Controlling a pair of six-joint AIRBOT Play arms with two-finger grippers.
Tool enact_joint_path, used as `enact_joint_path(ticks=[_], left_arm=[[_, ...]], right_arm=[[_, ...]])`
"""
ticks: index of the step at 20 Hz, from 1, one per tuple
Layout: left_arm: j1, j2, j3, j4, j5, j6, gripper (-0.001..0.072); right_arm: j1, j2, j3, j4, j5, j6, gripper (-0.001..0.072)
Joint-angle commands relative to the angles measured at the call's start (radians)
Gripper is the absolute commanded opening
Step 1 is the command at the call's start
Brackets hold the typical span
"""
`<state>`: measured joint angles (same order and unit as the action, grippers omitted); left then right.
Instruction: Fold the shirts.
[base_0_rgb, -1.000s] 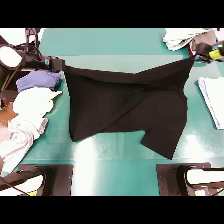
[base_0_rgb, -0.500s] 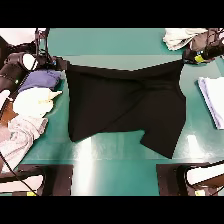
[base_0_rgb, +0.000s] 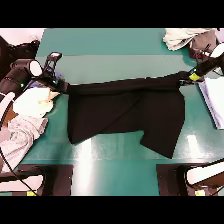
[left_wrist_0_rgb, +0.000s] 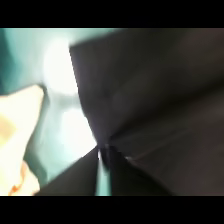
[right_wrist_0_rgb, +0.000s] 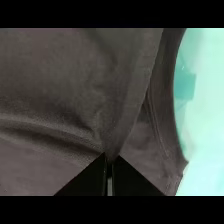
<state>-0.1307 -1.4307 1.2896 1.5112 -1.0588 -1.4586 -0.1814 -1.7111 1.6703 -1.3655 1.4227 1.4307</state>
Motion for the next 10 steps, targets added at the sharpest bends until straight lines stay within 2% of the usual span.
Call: enact_joint_path(ticks=[1, 2, 6, 10], left_arm=[[0.000, 0.001, -0.021, 0.028, -0.046, -0.008, 0.0495], [0.001, 0.002, -0.018, 0.048, -0.060, -0.015, 0.0533], [0.001, 0.062, -0.023, 0.131, -0.180, -0.052, 0.0533], [0.001, 0.228, -0.181, -0.026, -0.153, -0.064, 0.0533]], right_arm=[[-0.005, 0.001, -0.044, -0.006, 0.013, 0.001, 0.0417], [-0.011, 0.004, -0.044, -0.005, 0.027, 0.002, 0.0556], [-0.074, 0.063, -0.045, 0.013, 0.087, 0.001, 0.0552], [-0.142, 0.170, -0.045, 0.093, 0.109, 0.000, 0.0552]])
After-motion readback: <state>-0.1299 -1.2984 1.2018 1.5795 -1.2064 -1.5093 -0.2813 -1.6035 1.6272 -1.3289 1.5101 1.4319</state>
